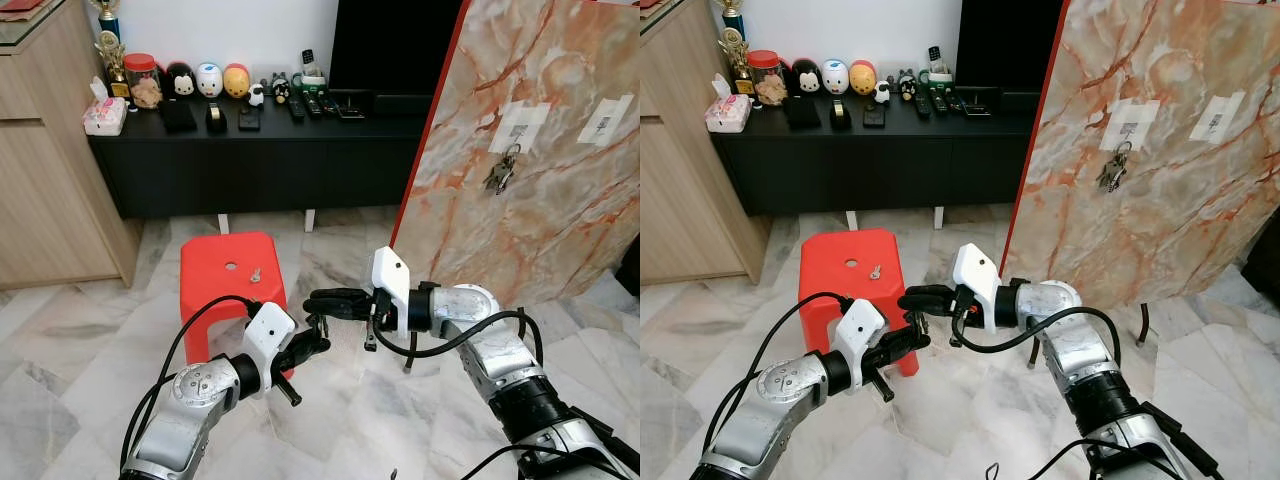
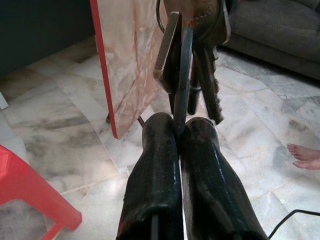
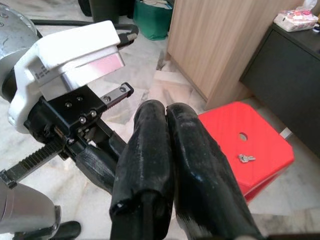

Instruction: Hang keys on a hook

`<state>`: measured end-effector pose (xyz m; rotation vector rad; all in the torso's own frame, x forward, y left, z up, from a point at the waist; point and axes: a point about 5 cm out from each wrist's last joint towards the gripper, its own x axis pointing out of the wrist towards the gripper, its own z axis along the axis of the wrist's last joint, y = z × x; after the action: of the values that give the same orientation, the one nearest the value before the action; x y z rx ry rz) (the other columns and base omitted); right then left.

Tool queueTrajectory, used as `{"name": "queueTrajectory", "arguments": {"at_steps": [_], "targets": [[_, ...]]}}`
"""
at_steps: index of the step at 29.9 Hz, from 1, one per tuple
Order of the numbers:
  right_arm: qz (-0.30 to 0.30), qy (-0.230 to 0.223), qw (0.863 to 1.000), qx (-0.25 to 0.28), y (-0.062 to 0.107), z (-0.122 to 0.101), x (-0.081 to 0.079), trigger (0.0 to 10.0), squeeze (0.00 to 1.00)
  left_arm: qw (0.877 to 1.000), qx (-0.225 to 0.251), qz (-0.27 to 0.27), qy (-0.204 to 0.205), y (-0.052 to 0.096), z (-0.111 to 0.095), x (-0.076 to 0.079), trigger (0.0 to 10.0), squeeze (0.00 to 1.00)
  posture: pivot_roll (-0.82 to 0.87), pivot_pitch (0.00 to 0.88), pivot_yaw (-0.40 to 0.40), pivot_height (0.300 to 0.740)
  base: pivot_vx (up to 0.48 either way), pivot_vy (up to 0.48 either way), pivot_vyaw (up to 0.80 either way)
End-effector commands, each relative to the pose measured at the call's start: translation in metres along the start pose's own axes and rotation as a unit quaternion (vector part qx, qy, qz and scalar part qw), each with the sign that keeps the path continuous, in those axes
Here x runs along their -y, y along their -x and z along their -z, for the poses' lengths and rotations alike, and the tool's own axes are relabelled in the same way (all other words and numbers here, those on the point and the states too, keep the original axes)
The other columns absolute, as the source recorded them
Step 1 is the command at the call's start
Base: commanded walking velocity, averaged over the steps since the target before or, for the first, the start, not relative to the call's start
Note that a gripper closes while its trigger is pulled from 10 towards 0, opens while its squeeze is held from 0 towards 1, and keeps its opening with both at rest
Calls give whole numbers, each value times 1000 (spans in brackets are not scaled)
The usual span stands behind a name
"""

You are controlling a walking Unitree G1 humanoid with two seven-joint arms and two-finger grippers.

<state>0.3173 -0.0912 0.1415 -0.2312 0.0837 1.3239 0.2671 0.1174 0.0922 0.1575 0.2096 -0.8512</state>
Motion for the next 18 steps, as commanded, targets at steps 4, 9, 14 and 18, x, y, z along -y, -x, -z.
{"name": "queueTrajectory", "arguments": {"at_steps": [4,9,14,18], "targets": [[8,16,1000,-24,12,2,7,10000,0,1000,-2,4,-8,0,0,0,0,0,81,0,-138,740,0,0,0],[12,20,998,-50,22,8,10,10000,0,1000,-6,2,-9,1,1,-1,0,0,81,0,-138,740,0,0,0],[16,28,996,-84,29,16,11,10000,0,1000,-11,3,-10,3,3,-1,0,0,78,0,-136,740,0,0,0],[20,34,994,-101,32,20,13,10000,0,1000,-13,3,-11,3,4,-1,0,0,79,0,-136,740,0,0,0]]}}
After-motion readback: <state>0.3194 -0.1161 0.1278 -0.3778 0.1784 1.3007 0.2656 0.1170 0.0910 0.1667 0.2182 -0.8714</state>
